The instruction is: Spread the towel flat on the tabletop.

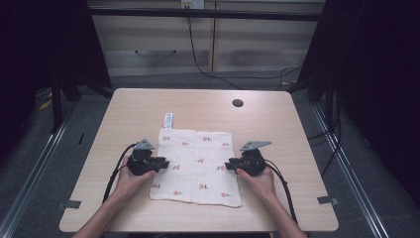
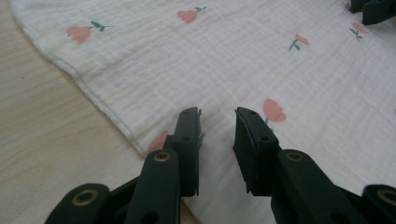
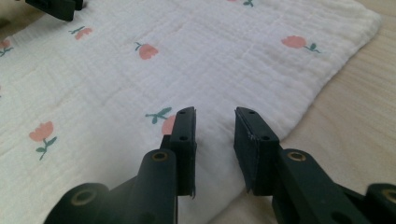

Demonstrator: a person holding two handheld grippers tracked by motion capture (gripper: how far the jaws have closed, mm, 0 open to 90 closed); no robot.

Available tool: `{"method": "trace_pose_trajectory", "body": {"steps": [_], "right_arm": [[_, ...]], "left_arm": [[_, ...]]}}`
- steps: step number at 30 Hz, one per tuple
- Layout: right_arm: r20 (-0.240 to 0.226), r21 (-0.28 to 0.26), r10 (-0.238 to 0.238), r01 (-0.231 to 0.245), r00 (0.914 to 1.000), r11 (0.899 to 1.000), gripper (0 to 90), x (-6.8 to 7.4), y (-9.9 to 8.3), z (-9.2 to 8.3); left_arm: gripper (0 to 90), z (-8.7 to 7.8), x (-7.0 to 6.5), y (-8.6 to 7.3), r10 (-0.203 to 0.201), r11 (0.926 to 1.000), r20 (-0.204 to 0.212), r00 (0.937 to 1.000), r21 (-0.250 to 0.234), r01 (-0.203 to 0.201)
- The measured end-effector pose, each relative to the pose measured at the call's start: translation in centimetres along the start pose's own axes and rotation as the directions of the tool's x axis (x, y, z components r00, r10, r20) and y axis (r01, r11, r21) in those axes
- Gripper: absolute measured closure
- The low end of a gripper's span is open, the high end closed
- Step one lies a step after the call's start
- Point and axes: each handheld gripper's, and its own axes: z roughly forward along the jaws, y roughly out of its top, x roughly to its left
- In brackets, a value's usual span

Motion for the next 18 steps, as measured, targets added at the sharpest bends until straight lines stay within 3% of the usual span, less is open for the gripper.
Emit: {"method": "trace_pose_trajectory", "body": {"steps": [7, 18], "right_arm": [[0.012, -0.016, 0.024, -0.024, 0.9996, 1.000, 71.7, -0.7, -0.2, -0.2], [0.026, 0.003, 0.012, -0.012, 0.9996, 1.000, 71.4, 0.2, -0.9, -1.0]], "left_arm": [[72.7, -0.7, -0.3, -0.8, 0.003, 1.0000, 0.021, 0.9998, -0.002, -0.003], [73.3, -1.4, -1.8, -1.8, 0.033, 0.9994, 0.036, 0.9988, 0.006, -0.033]]}}
